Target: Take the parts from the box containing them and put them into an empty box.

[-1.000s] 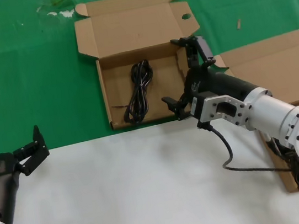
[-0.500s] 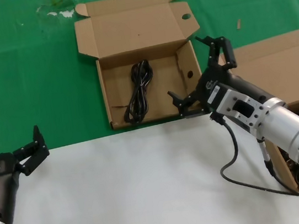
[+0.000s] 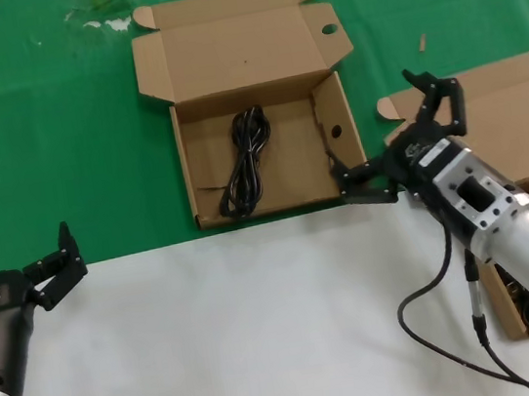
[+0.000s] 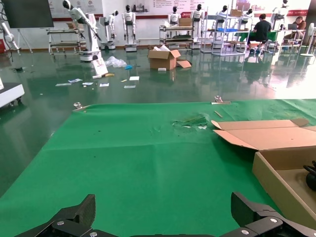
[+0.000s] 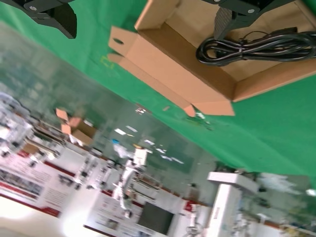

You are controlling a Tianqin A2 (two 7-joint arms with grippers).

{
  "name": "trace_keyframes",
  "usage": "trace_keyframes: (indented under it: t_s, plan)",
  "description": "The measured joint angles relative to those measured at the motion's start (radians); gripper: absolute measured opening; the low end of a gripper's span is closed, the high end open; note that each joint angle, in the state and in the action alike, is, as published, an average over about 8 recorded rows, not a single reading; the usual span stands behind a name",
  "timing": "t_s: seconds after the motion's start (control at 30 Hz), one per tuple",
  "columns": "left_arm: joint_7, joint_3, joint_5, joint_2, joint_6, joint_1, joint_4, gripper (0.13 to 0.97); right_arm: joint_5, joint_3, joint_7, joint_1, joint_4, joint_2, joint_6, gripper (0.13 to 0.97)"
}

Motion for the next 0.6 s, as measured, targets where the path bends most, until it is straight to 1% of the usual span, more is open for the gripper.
trace_keyframes:
  t_s: [0.6]
  plan:
    - [0.0, 0.0, 0.0, 0.0, 0.0, 0.0, 0.0, 0.966, 0.166, 0.114, 0.109, -0.145, 0.059, -0.036, 0.112, 0.966]
